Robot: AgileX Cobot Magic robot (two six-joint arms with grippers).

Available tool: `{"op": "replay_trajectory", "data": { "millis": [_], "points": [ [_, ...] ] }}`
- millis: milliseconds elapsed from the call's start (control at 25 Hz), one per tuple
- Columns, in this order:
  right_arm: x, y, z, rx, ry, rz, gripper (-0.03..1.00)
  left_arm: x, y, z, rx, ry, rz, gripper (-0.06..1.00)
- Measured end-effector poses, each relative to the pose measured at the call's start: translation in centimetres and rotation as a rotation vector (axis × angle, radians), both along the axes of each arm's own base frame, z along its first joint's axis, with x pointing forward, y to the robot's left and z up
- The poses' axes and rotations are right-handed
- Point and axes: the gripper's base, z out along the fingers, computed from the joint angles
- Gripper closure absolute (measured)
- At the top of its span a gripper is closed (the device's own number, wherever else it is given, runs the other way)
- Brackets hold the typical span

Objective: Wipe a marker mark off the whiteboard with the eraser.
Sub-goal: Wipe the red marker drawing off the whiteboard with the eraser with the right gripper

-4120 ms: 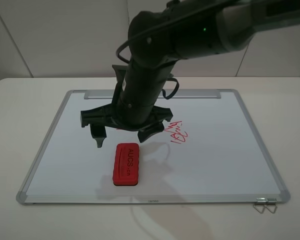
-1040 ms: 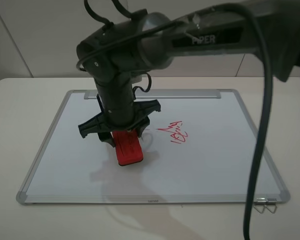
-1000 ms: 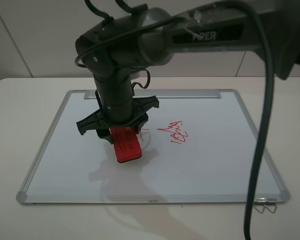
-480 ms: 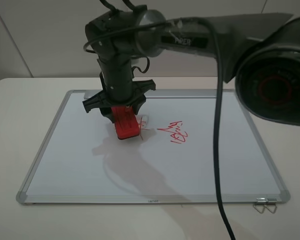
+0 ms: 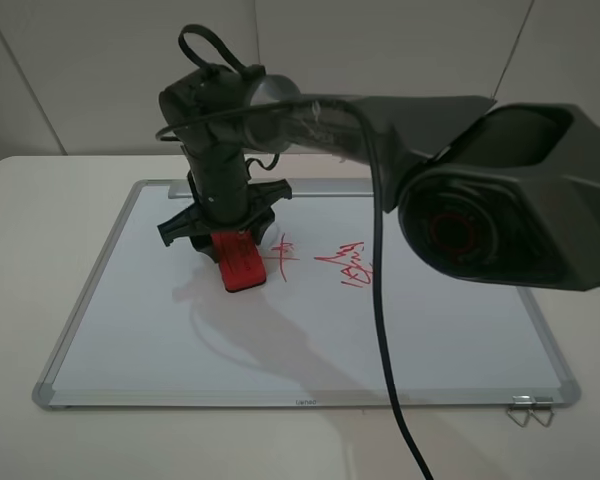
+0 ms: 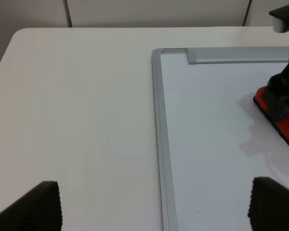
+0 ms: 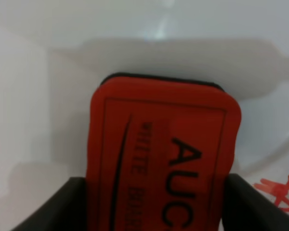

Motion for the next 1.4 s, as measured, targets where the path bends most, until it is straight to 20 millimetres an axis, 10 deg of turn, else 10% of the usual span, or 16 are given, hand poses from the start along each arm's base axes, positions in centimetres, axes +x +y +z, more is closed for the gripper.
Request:
{"op": "replay_trajectory", "data": {
  "millis": [1400],
  "points": [
    [4.1,-4.0,-0.8,0.031,0.045,-0.015,0.47,0.0,0.0,0.0,0.0,0.0,0.0,0.17]
  ]
}}
